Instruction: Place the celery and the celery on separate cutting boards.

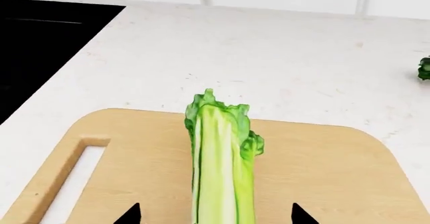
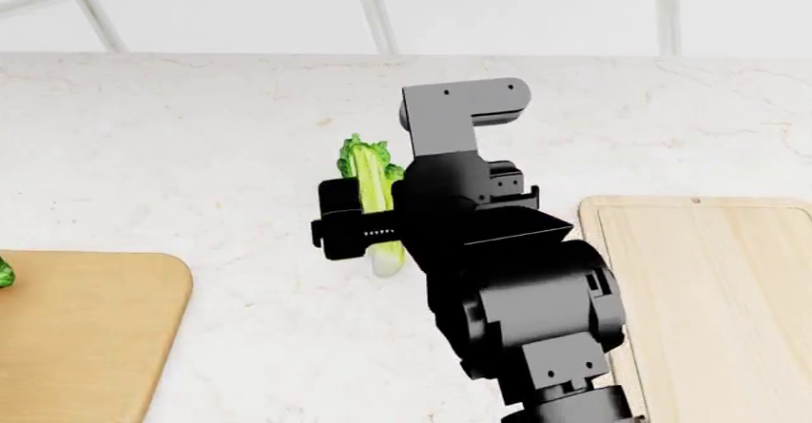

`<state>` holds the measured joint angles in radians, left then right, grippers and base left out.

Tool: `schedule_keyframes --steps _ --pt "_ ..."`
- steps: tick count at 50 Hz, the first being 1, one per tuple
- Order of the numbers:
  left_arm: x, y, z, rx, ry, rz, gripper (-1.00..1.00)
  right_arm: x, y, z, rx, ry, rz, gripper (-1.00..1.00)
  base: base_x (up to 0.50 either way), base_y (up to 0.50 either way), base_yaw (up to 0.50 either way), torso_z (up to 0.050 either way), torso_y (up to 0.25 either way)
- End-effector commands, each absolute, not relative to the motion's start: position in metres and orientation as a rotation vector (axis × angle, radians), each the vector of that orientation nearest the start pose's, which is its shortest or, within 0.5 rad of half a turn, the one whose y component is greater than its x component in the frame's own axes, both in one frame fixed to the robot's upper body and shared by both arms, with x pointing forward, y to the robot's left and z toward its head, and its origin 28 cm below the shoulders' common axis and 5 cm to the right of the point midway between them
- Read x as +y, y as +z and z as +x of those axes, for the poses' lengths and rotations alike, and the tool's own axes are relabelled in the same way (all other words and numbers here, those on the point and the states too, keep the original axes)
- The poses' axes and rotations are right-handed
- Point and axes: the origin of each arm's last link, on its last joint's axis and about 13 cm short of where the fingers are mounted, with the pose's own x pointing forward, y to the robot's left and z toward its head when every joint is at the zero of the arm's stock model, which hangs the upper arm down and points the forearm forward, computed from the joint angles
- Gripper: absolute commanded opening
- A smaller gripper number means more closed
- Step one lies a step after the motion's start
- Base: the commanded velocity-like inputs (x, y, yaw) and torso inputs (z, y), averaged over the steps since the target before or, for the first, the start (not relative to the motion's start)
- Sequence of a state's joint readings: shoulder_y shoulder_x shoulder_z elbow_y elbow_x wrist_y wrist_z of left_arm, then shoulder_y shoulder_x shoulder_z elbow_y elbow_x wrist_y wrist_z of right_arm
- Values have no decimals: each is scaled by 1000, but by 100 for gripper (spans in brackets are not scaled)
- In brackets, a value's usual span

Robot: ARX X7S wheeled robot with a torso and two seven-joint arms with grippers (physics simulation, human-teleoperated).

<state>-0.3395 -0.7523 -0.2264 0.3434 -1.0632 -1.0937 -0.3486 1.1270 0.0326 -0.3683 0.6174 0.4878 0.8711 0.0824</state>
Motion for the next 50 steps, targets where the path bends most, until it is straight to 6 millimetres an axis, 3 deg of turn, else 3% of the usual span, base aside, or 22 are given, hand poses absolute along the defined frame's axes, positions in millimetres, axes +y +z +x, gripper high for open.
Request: schedule_keyframes --steps 1,11,19,28,50 --pt "348 207 203 265 89 -27 100 -38 189 398 449 295 0 100 0 0 0 0 0" --pt "347 229 183 188 51 -17 100 -34 173 406 528 275 -8 100 0 0 0 0 0" --pt "349 228 185 179 50 -10 100 -38 157 403 575 236 13 100 0 0 0 0 0" --pt "349 228 185 185 48 -11 100 -47 154 406 568 169 25 100 0 0 0 0 0" --pt "349 228 185 190 57 -16 100 -39 141 396 666 286 53 100 0 0 0 0 0"
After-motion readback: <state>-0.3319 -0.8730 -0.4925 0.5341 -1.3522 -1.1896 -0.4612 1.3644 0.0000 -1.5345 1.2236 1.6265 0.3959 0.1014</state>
